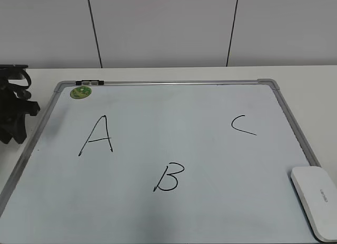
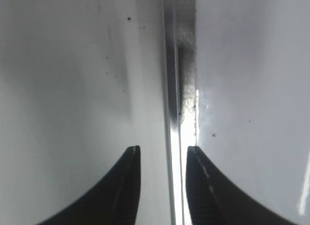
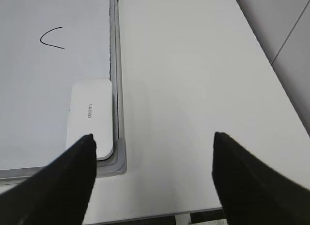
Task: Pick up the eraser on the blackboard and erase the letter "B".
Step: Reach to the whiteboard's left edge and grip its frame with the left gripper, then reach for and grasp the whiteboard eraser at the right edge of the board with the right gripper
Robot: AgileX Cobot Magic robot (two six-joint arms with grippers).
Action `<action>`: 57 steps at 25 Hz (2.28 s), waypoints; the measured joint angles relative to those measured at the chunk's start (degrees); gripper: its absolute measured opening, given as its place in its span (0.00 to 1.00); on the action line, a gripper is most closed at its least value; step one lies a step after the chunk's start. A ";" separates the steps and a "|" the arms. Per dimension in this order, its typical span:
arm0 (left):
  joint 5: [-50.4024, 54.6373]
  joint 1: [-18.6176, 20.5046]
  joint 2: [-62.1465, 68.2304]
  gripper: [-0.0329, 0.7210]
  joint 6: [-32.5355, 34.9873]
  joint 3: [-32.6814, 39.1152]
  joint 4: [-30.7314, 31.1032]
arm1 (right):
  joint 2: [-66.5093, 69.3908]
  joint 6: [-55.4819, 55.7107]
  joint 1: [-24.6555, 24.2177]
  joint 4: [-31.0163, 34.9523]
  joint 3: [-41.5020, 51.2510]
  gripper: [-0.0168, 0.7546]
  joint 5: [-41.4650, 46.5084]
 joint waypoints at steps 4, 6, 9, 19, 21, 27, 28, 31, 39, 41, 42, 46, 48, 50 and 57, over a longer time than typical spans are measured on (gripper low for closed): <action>-0.09 0.00 2.73 0.37 0.45 -2.78 0.00 | 0.00 0.00 0.00 0.00 0.00 0.74 0.00; -0.24 0.00 3.58 0.37 0.49 -3.66 -0.03 | 0.00 0.00 0.00 0.00 0.00 0.74 0.00; -1.18 0.00 4.23 0.37 0.59 -3.76 -0.03 | 0.00 0.00 0.00 0.00 0.00 0.74 0.00; -1.55 0.00 6.59 0.36 0.71 -4.14 -1.05 | 0.00 0.00 0.00 0.00 0.00 0.74 0.00; -1.55 0.00 6.59 0.34 0.71 -4.14 -1.20 | 0.00 0.00 0.00 0.00 0.00 0.74 0.00; -1.44 0.00 6.59 0.08 0.60 -4.14 -2.35 | 0.00 0.00 0.00 0.00 0.00 0.74 0.00; -1.35 0.00 6.59 0.07 0.51 -4.16 -2.49 | 0.00 0.00 0.00 0.00 0.00 0.74 0.00; -1.35 0.00 6.59 0.07 0.36 -4.26 -2.49 | 0.00 0.00 0.00 0.00 0.00 0.74 0.00; -1.23 0.00 6.59 0.07 0.36 -4.26 -2.70 | 9.75 0.00 0.00 3.12 -3.38 0.74 -0.25; -1.23 0.00 6.59 0.07 0.36 -4.26 -2.74 | 16.10 0.00 0.00 3.24 -5.48 0.74 -0.39; -1.23 0.00 6.59 0.07 0.36 -4.26 -2.74 | 18.79 0.00 0.00 3.48 -6.40 0.74 -0.94; -1.23 0.00 6.59 0.07 0.36 -4.26 -2.99 | 26.35 0.00 0.48 6.67 -9.11 0.74 -5.72; -1.23 0.00 6.59 0.07 0.36 -4.26 -3.03 | 29.55 0.00 0.45 8.21 -9.61 0.74 -5.99; -1.23 0.00 6.59 0.07 0.36 -4.26 -3.03 | 32.52 -0.10 0.45 9.95 -9.75 0.74 -5.99; -1.23 0.00 6.59 0.07 0.36 -4.26 -3.13 | 40.41 -4.00 0.45 16.57 -10.02 0.74 -5.77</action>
